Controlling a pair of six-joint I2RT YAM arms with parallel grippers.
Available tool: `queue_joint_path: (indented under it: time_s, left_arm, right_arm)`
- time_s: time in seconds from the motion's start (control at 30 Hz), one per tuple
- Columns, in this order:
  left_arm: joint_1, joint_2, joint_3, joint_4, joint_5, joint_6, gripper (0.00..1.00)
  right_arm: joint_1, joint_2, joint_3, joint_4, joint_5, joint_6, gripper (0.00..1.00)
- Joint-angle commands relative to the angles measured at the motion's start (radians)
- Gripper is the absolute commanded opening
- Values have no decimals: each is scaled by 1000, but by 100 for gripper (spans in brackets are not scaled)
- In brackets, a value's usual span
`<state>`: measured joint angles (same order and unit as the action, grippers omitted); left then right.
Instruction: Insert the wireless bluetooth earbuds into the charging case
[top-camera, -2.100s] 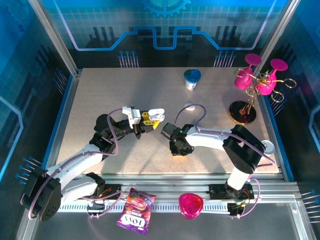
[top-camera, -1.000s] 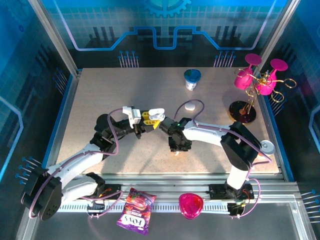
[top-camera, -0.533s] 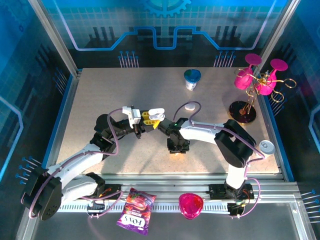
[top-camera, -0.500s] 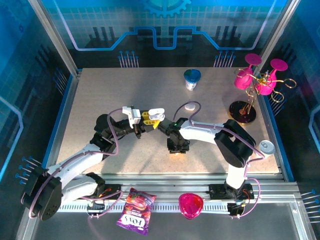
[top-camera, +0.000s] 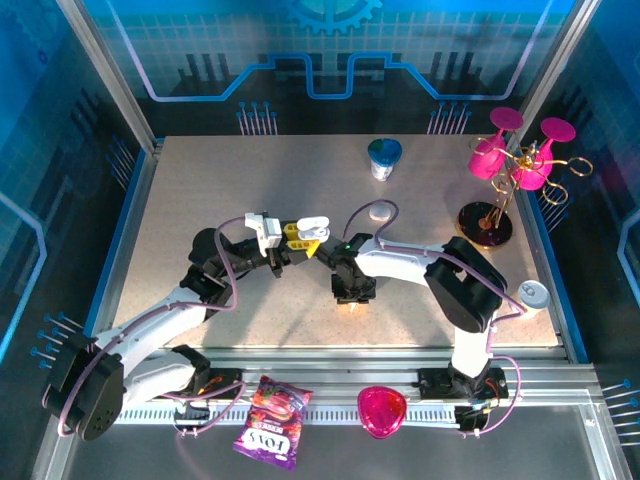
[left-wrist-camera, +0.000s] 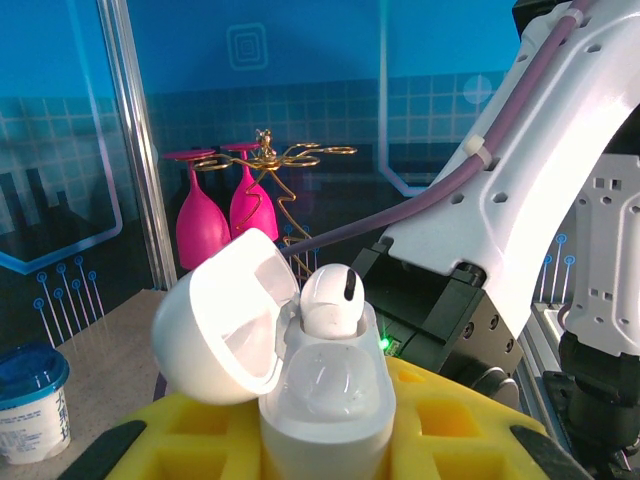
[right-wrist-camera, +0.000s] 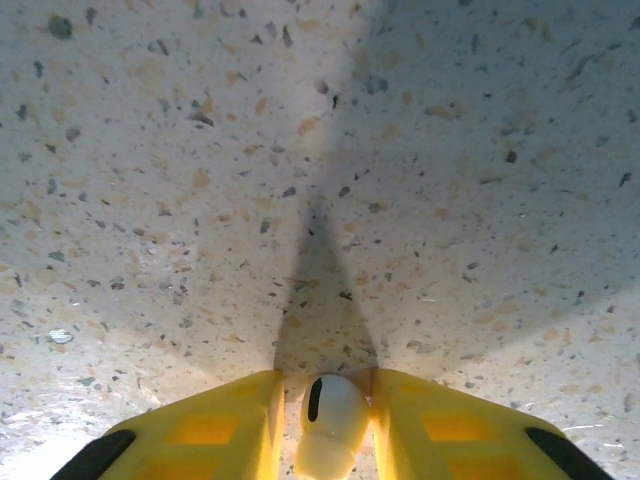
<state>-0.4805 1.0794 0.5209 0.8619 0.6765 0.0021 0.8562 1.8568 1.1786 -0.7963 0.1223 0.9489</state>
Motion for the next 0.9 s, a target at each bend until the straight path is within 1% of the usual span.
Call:
queue_joint_path:
  time_s: [0.0, 0.27, 0.4, 0.6, 0.77, 0.87]
  left_arm:
    - [-1, 2, 7, 23, 1, 13, 16]
    - [-1, 5, 8, 23, 3, 12, 16]
    - [-1, 7, 7, 23, 0, 16, 16]
    - [1, 2, 5, 29, -24, -2, 16]
    - [5, -6, 13, 42, -42, -38, 16]
    - [8, -16, 19, 33, -49, -44, 16]
  right_arm:
    - [-6, 29, 7, -30, 9, -6, 27]
    - [-2, 34, 7, -17, 13, -25, 22]
    - [13, 2, 1, 12, 48, -87, 22]
    - [31, -133, -71, 115, 133, -192, 20]
    - [30, -278, -185, 228, 207, -282, 19]
    - [28, -379, -255, 293, 250, -324, 20]
